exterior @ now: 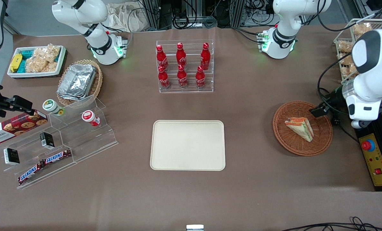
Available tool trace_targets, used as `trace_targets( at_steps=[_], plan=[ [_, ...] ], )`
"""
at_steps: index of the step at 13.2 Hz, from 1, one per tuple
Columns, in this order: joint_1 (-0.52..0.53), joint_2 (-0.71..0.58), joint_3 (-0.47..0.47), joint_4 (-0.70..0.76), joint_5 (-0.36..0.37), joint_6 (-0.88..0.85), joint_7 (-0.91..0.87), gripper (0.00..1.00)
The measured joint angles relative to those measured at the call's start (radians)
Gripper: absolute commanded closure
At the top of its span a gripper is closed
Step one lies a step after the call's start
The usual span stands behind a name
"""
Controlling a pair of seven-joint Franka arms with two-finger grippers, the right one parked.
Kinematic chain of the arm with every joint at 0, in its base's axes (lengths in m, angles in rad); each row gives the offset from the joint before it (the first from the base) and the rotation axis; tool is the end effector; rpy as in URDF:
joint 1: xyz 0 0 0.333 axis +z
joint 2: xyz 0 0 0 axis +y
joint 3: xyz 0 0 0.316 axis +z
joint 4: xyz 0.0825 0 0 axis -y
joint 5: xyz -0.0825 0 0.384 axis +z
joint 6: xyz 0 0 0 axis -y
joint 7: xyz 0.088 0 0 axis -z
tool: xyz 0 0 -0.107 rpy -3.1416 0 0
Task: Place sandwich from basket to tray
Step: 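Move the left gripper down over the wrapped sandwich in the wicker basket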
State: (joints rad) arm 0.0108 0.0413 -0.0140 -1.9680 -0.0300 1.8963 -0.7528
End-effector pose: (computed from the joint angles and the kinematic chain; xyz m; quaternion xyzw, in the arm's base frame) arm 0.5536 -0.0039 0.4408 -0.9269 -0.3707 0.0577 0.0076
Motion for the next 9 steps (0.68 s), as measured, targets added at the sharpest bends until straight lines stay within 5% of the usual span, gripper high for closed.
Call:
trace_targets(
  at_steps=[4, 8, 9],
  plan=[
    [0.023, 0.078, 0.003, -0.203, 0.0, 0.324, -0.108, 0.0],
    [0.023, 0.188, 0.003, -0.222, 0.0, 0.455, -0.168, 0.0],
    [0.023, 0.205, 0.003, -0.222, 0.0, 0.473, -0.17, 0.1]
  ],
)
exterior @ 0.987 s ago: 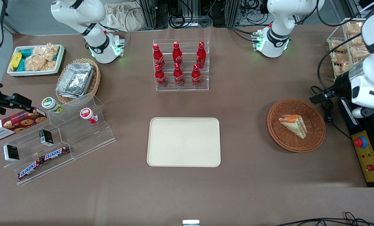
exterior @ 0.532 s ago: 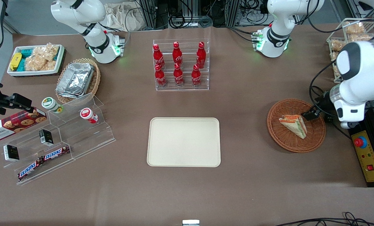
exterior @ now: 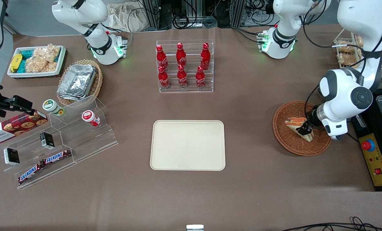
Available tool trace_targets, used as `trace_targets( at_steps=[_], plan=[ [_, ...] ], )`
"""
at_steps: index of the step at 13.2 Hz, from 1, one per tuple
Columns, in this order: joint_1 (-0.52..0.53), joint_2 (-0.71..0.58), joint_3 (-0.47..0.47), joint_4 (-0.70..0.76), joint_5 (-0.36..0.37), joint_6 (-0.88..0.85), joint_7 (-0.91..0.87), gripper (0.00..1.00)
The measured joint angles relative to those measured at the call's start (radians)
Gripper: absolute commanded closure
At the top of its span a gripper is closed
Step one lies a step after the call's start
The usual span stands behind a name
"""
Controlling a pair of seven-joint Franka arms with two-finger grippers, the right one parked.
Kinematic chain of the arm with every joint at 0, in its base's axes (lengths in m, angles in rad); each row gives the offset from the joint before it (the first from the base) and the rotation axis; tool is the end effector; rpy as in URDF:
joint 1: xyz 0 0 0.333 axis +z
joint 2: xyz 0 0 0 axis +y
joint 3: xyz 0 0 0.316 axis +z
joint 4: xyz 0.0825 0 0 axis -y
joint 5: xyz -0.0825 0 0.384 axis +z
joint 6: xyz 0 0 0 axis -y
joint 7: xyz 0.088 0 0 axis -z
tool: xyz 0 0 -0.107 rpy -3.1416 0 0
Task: Place sandwich from basket to tray
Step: 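Move the left gripper down over the wrapped sandwich in the wicker basket, then close the left gripper on the sandwich and lift it from the basket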
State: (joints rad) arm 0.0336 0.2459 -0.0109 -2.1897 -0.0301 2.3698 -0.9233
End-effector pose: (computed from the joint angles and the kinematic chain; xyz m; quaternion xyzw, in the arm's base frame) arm 0.5495 0.0121 0.2682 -0.8845 -0.4653 0.0346 0.0040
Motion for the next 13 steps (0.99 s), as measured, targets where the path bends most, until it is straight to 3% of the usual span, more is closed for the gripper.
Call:
trace_targets(
  at_steps=[2, 3, 9, 13],
  plan=[
    [0.0, 0.022, 0.0, 0.0, 0.0, 0.012, -0.003, 0.77],
    [0.0, 0.03, 0.0, 0.0, 0.0, 0.021, -0.003, 1.0],
    [-0.001, 0.03, -0.001, 0.029, 0.008, 0.006, 0.069, 1.0],
    [-0.006, -0.107, -0.013, 0.175, 0.008, -0.316, 0.206, 1.0]
  ],
)
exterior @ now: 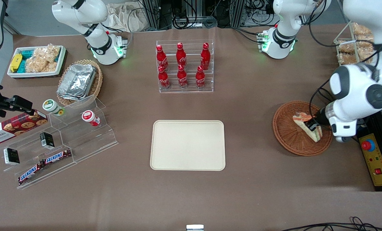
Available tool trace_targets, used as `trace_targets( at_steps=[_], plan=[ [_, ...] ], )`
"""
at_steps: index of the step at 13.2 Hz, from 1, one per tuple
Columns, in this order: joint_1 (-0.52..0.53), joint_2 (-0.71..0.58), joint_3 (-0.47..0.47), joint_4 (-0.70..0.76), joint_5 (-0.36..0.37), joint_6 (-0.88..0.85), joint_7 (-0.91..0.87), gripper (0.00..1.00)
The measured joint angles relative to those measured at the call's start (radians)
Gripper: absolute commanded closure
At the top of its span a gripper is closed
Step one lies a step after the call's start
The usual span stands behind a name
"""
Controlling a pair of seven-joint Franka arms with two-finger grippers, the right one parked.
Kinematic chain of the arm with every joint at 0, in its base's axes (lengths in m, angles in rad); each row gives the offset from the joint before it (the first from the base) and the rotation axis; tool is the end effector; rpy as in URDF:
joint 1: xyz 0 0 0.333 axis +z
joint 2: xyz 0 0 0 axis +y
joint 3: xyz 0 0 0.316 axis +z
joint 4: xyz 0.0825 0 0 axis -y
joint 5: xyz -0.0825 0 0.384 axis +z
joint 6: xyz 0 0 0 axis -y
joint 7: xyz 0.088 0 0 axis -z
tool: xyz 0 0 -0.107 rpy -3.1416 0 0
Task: Place sandwich from basket to tray
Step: 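Carry the sandwich with the left gripper over to the cream tray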
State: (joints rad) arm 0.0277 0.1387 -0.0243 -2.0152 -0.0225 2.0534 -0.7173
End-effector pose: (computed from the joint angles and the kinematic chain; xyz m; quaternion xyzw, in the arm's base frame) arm 0.5682 0.0010 0.3767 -0.9325 -0.3575 0.0510 0.0069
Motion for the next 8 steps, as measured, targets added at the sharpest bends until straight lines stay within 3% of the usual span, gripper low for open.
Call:
trace_targets(
  at_steps=[3, 8],
  plan=[
    [-0.058, -0.037, -0.105, 0.082, -0.002, -0.101, 0.014, 1.0],
    [-0.21, 0.051, -0.293, 0.083, -0.001, 0.049, 0.025, 1.0]
  ],
)
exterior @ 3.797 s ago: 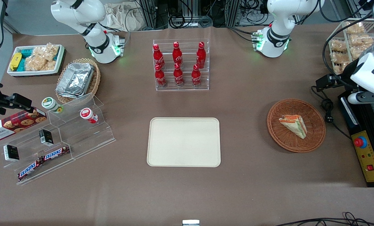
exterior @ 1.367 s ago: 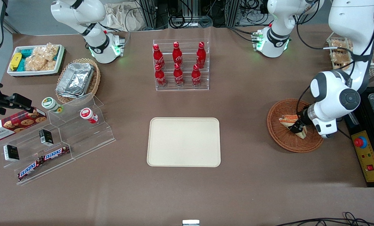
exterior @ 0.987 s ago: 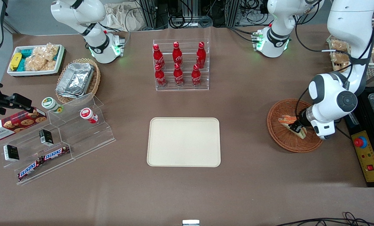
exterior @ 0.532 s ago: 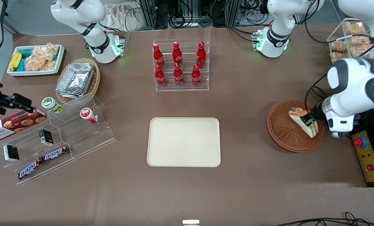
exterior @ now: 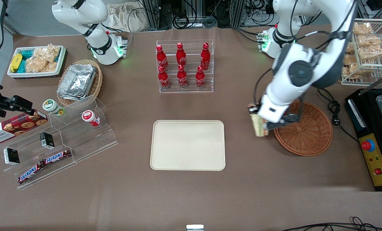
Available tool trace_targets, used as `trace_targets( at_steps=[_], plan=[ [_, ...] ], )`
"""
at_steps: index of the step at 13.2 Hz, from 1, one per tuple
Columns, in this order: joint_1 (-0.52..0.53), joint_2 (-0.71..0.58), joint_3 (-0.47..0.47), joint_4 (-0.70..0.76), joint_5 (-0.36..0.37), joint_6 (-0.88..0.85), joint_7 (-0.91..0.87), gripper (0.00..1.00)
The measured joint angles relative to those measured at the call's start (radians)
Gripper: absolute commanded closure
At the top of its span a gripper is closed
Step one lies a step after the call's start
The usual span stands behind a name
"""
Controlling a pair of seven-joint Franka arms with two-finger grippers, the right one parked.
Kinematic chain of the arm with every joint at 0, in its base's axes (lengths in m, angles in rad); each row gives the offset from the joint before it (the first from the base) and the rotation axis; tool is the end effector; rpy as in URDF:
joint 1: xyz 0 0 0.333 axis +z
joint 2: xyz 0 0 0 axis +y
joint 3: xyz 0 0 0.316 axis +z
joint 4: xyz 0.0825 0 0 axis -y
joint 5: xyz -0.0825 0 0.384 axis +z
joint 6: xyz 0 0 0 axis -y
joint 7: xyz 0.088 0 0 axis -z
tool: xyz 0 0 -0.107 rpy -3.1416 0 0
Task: Place sandwich from basket to tray
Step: 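Carry the sandwich with the left gripper over to the cream tray, then lower the sandwich onto the tray and open the left gripper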
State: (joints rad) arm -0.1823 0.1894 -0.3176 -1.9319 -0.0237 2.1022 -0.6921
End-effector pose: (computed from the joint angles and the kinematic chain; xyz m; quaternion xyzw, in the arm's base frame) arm 0.5261 -0.2809 0.3941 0.9937 0.1044 -0.0264 0.0300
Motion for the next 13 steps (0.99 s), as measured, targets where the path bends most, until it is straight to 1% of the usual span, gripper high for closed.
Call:
trace_targets(
  at_steps=[3, 6, 7, 8, 9, 10, 11, 12, 13],
  plan=[
    [-0.096, 0.093, -0.008, 0.001, 0.001, 0.159, 0.001, 1.0],
    [-0.128, 0.189, -0.008, 0.011, 0.009, 0.315, 0.019, 1.0],
    [-0.134, 0.226, -0.008, 0.026, 0.032, 0.348, 0.022, 1.0],
    [-0.139, 0.265, -0.008, 0.045, 0.063, 0.362, 0.022, 0.91],
    [-0.143, 0.302, -0.008, 0.064, 0.095, 0.369, 0.022, 0.71],
    [-0.144, 0.335, -0.008, 0.08, 0.127, 0.383, 0.022, 0.4],
    [-0.144, 0.361, -0.008, 0.091, 0.145, 0.402, 0.022, 0.27],
    [-0.144, 0.377, -0.007, 0.099, 0.152, 0.418, 0.022, 0.2],
    [-0.144, 0.384, -0.007, 0.105, 0.153, 0.422, 0.022, 0.05]
  ],
)
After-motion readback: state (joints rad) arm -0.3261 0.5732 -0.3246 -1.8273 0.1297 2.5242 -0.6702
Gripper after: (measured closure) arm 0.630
